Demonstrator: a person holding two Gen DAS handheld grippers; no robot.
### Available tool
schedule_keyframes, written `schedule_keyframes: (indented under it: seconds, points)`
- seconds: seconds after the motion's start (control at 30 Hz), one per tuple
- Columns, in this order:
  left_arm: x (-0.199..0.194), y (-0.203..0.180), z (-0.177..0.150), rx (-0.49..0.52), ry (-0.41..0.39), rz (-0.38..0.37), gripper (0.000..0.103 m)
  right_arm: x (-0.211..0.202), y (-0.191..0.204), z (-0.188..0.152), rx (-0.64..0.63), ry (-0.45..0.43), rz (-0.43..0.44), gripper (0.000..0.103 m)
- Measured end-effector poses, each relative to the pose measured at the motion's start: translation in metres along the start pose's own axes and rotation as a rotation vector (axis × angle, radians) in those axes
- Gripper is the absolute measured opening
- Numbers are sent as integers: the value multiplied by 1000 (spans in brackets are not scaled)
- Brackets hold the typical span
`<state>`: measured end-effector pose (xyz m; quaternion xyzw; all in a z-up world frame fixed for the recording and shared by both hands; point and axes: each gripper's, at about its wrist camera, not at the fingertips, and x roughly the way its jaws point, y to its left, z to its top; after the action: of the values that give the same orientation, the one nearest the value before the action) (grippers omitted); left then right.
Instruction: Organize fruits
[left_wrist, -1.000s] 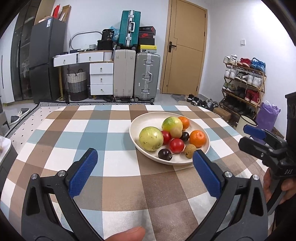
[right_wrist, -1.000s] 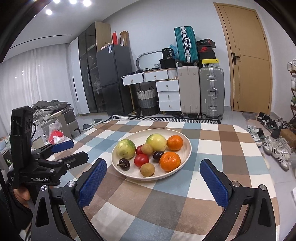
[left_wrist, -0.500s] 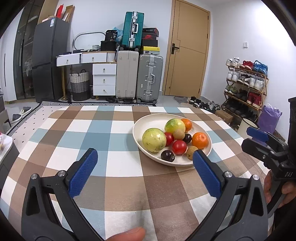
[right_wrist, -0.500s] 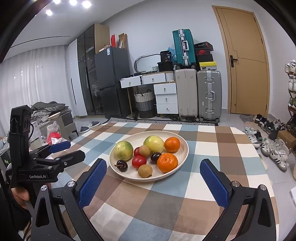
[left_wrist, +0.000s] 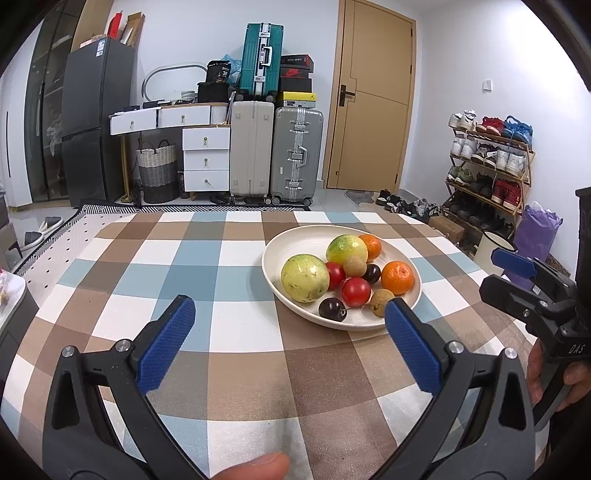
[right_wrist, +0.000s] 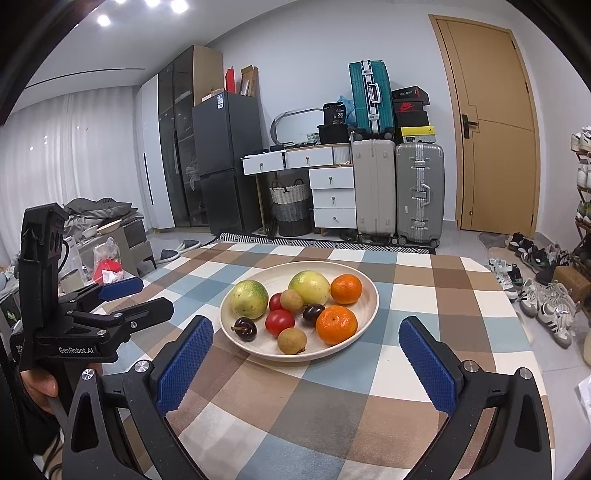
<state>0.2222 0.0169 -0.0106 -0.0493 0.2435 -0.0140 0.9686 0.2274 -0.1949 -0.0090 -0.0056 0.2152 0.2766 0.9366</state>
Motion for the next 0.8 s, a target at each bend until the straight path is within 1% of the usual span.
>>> schedule_keyframes:
  seconds: [0.13, 0.47, 0.8]
  points:
    - [-2, -2, 0, 13, 1, -1, 102, 1, 2, -1, -7, 5, 2, 103]
    - [3, -2, 0, -13, 13, -6, 102, 4, 1, -2, 4, 8, 7, 103]
    - [3, -2, -1, -11, 13, -4, 102, 5, 1, -3, 11, 9, 10, 103]
